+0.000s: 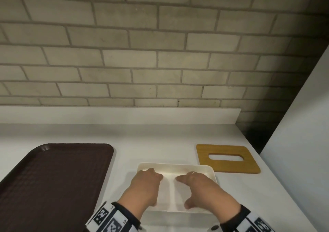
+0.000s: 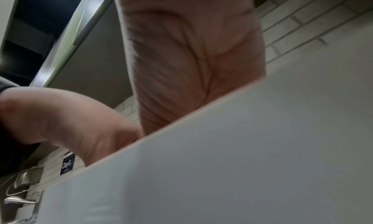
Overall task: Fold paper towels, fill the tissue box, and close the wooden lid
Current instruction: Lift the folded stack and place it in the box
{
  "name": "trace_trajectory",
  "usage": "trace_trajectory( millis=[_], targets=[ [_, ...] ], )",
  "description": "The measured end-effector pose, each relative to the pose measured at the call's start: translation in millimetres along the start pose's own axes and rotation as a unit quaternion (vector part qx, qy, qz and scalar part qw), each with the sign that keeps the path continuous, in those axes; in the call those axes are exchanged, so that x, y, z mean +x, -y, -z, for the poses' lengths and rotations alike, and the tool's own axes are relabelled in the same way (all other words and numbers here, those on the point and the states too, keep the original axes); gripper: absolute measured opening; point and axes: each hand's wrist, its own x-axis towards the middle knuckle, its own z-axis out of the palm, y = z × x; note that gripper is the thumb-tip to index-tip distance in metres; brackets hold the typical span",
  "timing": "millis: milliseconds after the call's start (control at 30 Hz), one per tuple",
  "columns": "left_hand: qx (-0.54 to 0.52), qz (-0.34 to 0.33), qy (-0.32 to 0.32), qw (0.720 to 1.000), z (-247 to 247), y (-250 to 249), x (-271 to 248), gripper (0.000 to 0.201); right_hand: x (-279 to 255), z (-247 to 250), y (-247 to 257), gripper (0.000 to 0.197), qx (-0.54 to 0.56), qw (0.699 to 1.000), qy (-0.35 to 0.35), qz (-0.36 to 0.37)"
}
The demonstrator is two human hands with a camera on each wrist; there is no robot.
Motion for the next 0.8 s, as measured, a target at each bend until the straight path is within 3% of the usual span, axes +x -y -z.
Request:
trace_trajectory(
  millis=[100,200,300,367,433,533,600,667,767,800],
  targets=[
    [0.006,0.015,0.007,1.000,-0.4,2.7,-5.8,0.058,-7.3,10.2,-1.1,0.085,-0.020,0.999,0.033,-0.035],
    [-0.073,0.017,-0.090,0.993,-2.2,7.5,-21.1,0.044,-15.8,17.7,6.6,0.069,-0.050,0.997,0.017,-0.051],
    [-0.221,0.032,-0.245,0.943,-5.9,33.8,-52.2,0.040,-27.1,22.0,32.8,0.040,-0.065,0.991,-0.114,-0.004],
    [-0.276,0.108,-0.285,0.911,-15.7,66.4,-78.4,0.036,-35.2,21.6,65.1,0.033,-0.027,0.981,-0.176,0.077],
    [-0.283,0.212,-0.258,0.899,-36.7,106.3,-102.9,0.030,-36.4,11.0,104.5,0.028,0.007,0.972,-0.155,0.175],
    [-0.253,0.350,-0.186,0.883,-84.2,166.3,-133.8,0.022,-23.8,-27.0,162.0,0.030,0.012,0.958,-0.039,0.282],
    [-0.222,0.414,-0.155,0.869,-116.3,198.5,-148.3,0.025,-12.7,-52.9,191.7,0.033,-0.025,0.943,0.074,0.325],
    [-0.207,0.449,-0.143,0.857,-146.4,222.4,-157.9,0.036,-6.2,-73.9,216.0,0.039,-0.035,0.921,0.132,0.364],
    [-0.217,0.459,-0.113,0.854,-174.5,241.2,-163.3,0.038,0.9,-96.3,240.1,0.072,-0.089,0.913,0.091,0.388],
    [-0.222,0.460,-0.102,0.854,-178.0,241.6,-165.2,0.037,2.2,-100.1,245.5,0.070,-0.116,0.911,0.083,0.388]
  ],
)
